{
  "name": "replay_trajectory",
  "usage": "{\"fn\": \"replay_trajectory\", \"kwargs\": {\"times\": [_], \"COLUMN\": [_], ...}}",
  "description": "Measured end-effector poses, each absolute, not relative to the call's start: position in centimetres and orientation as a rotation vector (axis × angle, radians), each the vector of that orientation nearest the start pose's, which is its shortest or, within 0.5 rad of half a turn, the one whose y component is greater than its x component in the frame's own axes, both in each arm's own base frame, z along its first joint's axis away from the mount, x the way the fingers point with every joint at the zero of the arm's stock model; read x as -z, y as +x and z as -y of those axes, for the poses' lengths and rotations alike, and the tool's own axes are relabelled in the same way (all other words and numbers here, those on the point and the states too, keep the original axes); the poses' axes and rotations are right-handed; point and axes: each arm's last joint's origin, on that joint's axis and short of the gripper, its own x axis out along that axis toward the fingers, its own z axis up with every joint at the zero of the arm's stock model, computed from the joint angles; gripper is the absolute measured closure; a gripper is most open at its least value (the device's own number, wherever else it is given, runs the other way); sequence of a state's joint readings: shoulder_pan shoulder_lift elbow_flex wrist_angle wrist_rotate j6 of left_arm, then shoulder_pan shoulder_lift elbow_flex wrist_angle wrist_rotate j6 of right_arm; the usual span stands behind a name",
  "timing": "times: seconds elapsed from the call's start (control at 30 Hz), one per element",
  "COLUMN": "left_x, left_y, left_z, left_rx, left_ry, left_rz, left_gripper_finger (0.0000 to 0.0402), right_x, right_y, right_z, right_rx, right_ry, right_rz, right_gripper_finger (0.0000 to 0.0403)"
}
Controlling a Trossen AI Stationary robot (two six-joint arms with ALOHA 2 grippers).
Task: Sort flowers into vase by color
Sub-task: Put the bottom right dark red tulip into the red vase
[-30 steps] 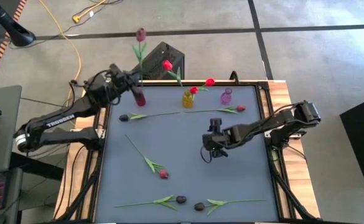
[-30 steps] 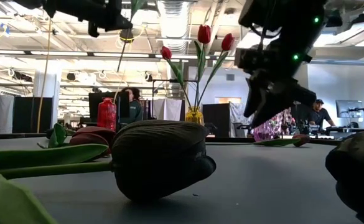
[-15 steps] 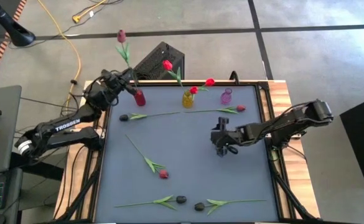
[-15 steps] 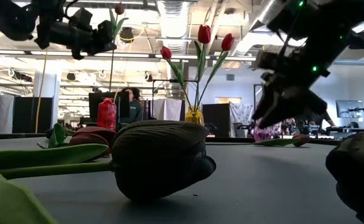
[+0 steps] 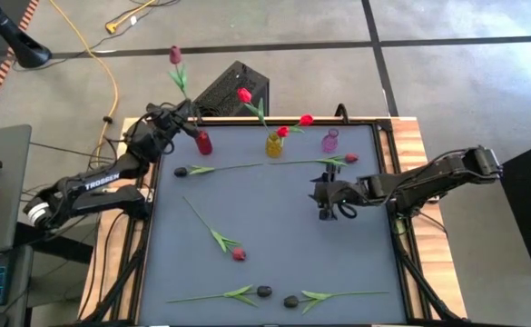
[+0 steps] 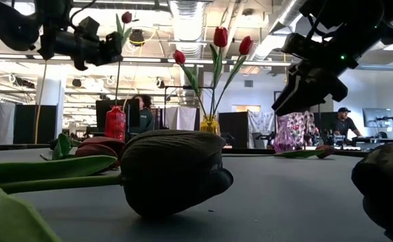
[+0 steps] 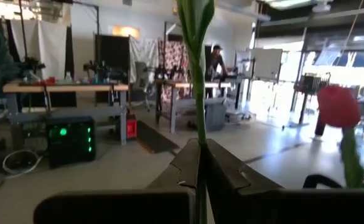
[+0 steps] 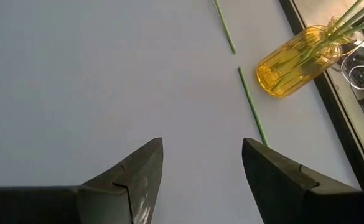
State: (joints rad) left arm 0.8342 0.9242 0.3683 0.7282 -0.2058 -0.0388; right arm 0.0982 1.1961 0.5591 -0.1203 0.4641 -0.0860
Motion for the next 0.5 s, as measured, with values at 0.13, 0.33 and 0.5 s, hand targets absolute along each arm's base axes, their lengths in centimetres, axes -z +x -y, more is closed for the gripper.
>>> {"fn": "replay_trajectory", "kwargs": {"times": [0.13, 0.33, 0.5], "left_x": [-24.1, -23.1, -22.1], "left_y": [13.3, 14.0, 14.3], "left_z": [-15.6, -16.4, -16.6], "left_rx": [-1.036, -1.039, -1.042], "left_ry": [0.007, 0.007, -0.031], "left_rz": [0.132, 0.099, 0.037], "left_gripper_finger": [0.0401, 0.0401, 0.0401], "right_x": [-18.8, -18.8, -18.8], "right_y": [22.4, 22.4, 22.4], "right_z": [-0.9, -1.1, -1.7], "right_rx": [0.318, 0.313, 0.291], "right_ry": [-0.287, -0.281, -0.287], "right_rz": [-0.744, -0.741, -0.737], "right_gripper_finger": [0.0159, 0.0159, 0.0159]}}
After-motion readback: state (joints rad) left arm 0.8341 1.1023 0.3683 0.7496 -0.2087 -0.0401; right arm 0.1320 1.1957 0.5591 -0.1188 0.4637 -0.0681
